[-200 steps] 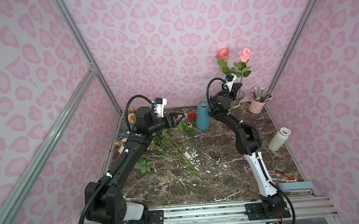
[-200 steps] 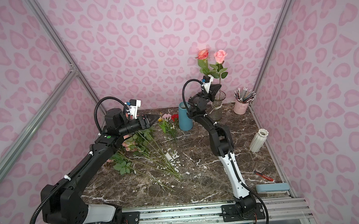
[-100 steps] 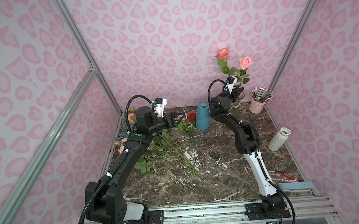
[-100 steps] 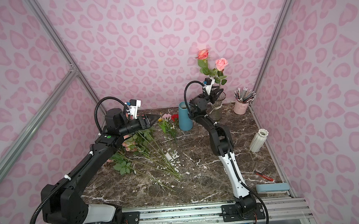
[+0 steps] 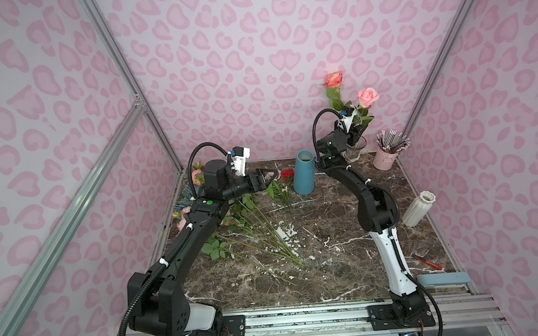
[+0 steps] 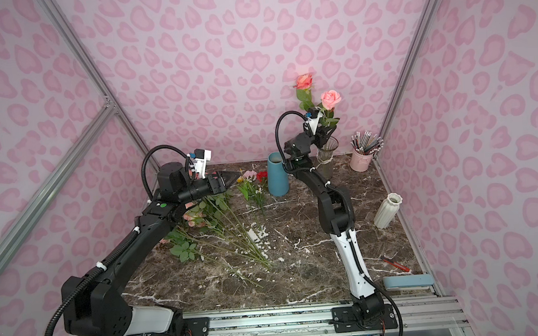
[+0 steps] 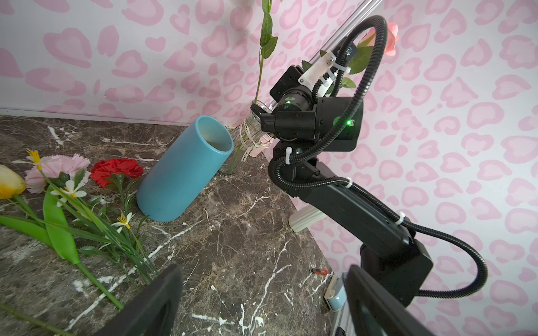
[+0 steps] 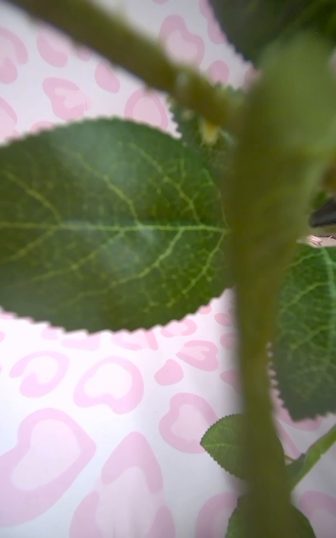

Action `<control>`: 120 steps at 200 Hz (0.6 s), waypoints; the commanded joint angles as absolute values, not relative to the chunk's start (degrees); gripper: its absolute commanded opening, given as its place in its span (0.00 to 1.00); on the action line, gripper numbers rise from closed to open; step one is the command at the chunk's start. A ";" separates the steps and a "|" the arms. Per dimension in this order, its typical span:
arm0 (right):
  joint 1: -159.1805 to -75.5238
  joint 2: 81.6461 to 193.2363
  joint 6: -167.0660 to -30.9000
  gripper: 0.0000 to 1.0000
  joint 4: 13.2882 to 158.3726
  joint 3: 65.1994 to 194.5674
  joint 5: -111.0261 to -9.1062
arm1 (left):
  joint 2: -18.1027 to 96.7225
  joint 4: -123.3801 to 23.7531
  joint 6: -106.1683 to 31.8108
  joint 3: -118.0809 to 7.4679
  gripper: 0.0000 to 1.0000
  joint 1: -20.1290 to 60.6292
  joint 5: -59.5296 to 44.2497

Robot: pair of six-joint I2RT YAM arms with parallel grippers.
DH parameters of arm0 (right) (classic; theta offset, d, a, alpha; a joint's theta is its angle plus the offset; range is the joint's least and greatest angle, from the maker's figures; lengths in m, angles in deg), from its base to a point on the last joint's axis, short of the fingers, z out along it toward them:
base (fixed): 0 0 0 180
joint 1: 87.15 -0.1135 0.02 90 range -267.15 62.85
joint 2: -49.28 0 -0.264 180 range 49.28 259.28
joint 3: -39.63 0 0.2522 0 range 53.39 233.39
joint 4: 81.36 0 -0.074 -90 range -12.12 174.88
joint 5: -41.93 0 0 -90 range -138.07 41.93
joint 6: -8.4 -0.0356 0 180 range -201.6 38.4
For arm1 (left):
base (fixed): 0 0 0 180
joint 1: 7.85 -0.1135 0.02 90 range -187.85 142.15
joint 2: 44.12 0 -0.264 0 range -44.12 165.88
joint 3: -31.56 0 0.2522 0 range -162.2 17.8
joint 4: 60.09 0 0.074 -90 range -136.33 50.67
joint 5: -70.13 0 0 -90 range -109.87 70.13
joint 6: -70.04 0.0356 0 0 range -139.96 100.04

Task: Place the pink flowers into the vase
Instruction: Place the flower in the vase.

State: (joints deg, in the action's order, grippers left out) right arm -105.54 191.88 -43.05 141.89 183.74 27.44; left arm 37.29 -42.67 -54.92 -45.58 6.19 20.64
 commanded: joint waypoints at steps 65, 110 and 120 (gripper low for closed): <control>-102.35 190.18 -89.09 0.53 81.41 194.15 14.61 | 36.92 -45.22 -55.20 -45.32 0.91 6.48 21.52; -101.36 190.43 -95.06 0.53 74.77 195.20 11.11 | 36.70 -44.99 -54.95 -45.29 0.92 6.69 21.15; -101.39 189.91 -96.08 0.53 74.07 194.82 11.02 | 36.76 -44.88 -54.95 -45.27 0.92 6.73 21.17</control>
